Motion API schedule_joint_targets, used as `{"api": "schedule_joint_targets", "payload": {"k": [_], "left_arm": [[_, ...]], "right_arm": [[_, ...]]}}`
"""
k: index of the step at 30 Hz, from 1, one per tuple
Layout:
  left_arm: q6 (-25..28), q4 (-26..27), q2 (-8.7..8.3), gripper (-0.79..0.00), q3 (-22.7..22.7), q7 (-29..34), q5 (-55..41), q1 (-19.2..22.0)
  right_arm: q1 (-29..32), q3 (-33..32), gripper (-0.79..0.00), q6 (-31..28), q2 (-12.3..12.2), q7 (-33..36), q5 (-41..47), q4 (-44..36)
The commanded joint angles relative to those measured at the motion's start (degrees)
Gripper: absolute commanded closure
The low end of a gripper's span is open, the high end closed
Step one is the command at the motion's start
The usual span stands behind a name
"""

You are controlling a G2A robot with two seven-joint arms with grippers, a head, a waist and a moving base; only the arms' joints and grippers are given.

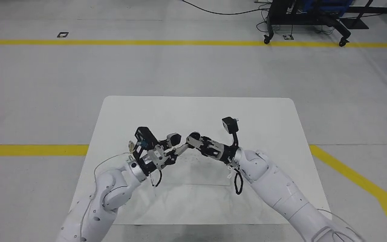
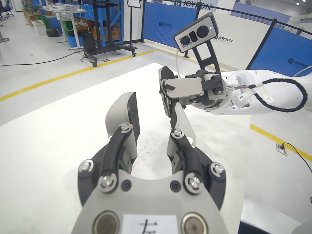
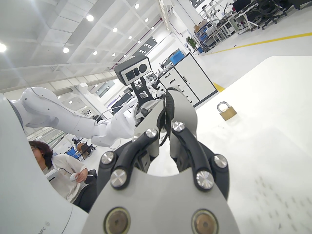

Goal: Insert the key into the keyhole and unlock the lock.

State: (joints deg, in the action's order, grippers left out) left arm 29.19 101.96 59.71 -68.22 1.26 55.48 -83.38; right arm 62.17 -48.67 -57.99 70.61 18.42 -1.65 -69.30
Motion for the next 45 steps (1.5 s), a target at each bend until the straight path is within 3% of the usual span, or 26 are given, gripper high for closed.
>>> {"api": "schedule_joint_targets", "payload": {"k": [1, 6, 10, 16, 20, 21, 25, 29, 30, 33, 37, 45], "left_arm": [[-1.3, 0.1, 0.00, -0.166, -0.5, -0.8, 1.7, -0.3], [-3.6, 0.6, 0.09, -0.175, -1.3, -3.9, 4.4, -1.4], [-2.4, 0.5, 0.10, -0.246, -1.9, -4.6, 3.3, -2.0], [3.9, -1.9, -0.03, -0.336, -3.4, -1.3, -6.0, -1.2], [9.3, -4.0, -0.16, -0.474, -4.5, 1.9, -16.5, -0.1], [10.8, -4.6, -0.23, -0.477, -4.9, 2.9, -19.2, 0.2], [18.4, -7.3, -0.57, -0.462, -5.0, 7.8, -33.3, 1.1], [25.0, -10.9, -1.25, -0.428, -2.2, 18.6, -51.3, 3.6], [25.2, -12.0, -1.49, -0.437, -1.3, 22.1, -56.1, 4.6], [24.1, -14.8, -2.20, -0.357, 0.5, 32.8, -68.3, 8.0], [22.4, -16.6, -2.75, -0.292, 0.6, 40.2, -69.7, 10.8], [22.0, -15.9, -2.78, -0.268, 1.4, 42.2, -64.8, 11.7]], "right_arm": [[0.0, -0.2, 0.000, 0.0, 0.0, 0.2, 0.2, 0.0], [0.6, -0.8, 0.000, 0.0, -0.1, 0.7, 0.9, -0.6], [1.1, -1.4, 0.000, 0.0, -0.3, 0.9, 1.4, -0.8], [1.7, -2.4, 0.000, 0.0, -0.5, 1.2, 1.6, -1.4], [2.2, -3.2, 0.000, 0.0, -0.6, 1.2, 1.6, -1.8], [2.4, -3.3, 0.000, 0.0, -0.7, 1.3, 1.6, -1.8], [3.0, -4.0, 0.000, 0.0, -0.8, 1.6, 1.6, -2.1], [3.2, -3.5, 0.000, 0.0, -1.0, 4.2, 1.3, -2.6], [3.2, -3.1, 0.000, 0.0, -1.0, 5.1, 1.3, -2.7], [2.9, -2.2, 0.000, 0.0, -1.0, 7.0, 2.5, -3.0], [2.4, -1.6, 0.000, 0.0, -1.0, 9.1, 3.8, -2.9], [2.1, -1.2, 0.000, 0.0, -1.1, 11.8, 5.4, -3.1]]}}
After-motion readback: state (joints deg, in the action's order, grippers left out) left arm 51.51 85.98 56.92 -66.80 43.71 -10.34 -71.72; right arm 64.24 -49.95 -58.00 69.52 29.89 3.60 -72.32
